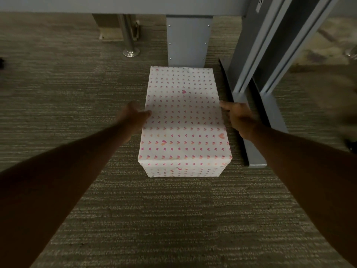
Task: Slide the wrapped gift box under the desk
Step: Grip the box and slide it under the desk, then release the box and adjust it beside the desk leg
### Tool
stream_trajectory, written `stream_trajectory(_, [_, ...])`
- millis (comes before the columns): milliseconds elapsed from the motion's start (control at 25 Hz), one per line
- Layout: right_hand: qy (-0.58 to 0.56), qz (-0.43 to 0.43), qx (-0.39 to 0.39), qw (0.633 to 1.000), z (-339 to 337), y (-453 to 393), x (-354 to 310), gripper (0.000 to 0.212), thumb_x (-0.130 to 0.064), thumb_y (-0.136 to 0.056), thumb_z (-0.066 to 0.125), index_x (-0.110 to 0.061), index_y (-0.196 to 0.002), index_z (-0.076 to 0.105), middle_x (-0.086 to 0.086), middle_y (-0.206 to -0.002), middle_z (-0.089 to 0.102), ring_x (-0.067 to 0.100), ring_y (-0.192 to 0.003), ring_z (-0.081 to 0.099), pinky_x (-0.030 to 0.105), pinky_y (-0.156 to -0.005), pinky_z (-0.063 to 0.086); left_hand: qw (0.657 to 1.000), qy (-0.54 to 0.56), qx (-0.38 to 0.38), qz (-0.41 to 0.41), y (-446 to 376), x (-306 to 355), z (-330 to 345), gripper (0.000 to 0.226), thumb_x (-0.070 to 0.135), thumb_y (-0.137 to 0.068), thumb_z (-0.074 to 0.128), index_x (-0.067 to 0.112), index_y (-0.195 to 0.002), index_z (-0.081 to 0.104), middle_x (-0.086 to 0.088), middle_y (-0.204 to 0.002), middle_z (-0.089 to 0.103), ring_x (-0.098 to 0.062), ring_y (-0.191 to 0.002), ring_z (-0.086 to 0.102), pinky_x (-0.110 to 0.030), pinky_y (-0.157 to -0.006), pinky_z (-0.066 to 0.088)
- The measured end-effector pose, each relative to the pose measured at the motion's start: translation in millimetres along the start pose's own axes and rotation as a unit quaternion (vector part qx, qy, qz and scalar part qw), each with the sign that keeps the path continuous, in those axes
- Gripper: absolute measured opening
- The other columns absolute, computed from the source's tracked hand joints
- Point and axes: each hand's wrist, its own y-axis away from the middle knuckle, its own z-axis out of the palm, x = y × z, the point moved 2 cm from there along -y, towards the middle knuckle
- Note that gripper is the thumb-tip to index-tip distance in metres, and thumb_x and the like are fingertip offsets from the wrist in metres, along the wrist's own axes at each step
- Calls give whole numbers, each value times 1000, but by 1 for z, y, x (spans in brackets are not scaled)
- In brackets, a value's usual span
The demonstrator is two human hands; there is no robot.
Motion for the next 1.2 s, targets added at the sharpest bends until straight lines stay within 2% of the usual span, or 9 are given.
stream_trajectory(80, [89,-98,14,991,0,3,-2,50,-51,-96,56,-12,-127,62,14,-125,66,29,-108,64,47,-97,53,989,-108,56,88,4,7,2,70,40,-88,67,17,-147,39,-15,-147,48,-36,-130,50,-51,-97,50])
stream_trajectory(160, [177,-186,28,966,1,6,-6,60,-54,-94,58,-16,-140,54,15,-140,60,32,-123,58,51,-104,49,965,-161,91,188,9,18,4,74,42,-86,67,15,-148,38,-16,-153,41,-39,-142,34,-55,-108,36])
stream_trajectory(240, [270,-234,62,932,1,6,-10,79,-59,-91,59,-17,-154,37,14,-159,42,35,-145,39,54,-118,35,945,-196,92,245,10,26,5,80,46,-85,67,16,-151,34,-17,-156,37,-39,-145,28,-56,-111,30])
stream_trajectory(360, [368,-282,91,882,4,8,-20,96,-66,-90,56,-17,-162,17,13,-171,16,34,-158,12,51,-125,12,908,-287,99,289,10,33,3,94,58,-80,64,21,-155,20,-17,-162,24,-38,-149,20,-57,-115,23])
stream_trajectory(480, [429,-325,110,836,4,11,-26,104,-72,-88,49,-15,-164,6,13,-173,4,32,-159,1,44,-121,-5,869,-334,123,344,16,42,3,106,64,-77,63,19,-157,11,-19,-166,9,-39,-152,8,-52,-118,8])
stream_trajectory(560, [454,-345,115,813,5,15,-31,107,-73,-87,48,-13,-164,4,14,-173,2,32,-159,-1,43,-119,-9,852,-361,127,356,20,47,4,111,68,-77,60,18,-158,4,-19,-166,0,-37,-153,0,-47,-117,-2])
stream_trajectory(880, [471,-334,104,810,7,23,-39,111,-75,-86,48,-12,-164,-2,14,-173,-4,32,-159,-6,49,-126,-4,847,-390,124,339,25,54,1,115,72,-76,56,18,-158,-3,-18,-166,-8,-37,-152,-7,-48,-117,-7])
stream_trajectory(1200, [459,-327,116,818,10,18,-35,112,-76,-85,49,-13,-163,-1,14,-173,-2,32,-159,-3,44,-121,-8,862,-376,113,319,22,43,2,116,71,-76,59,17,-158,-2,-18,-166,-6,-35,-153,-6,-47,-118,-6])
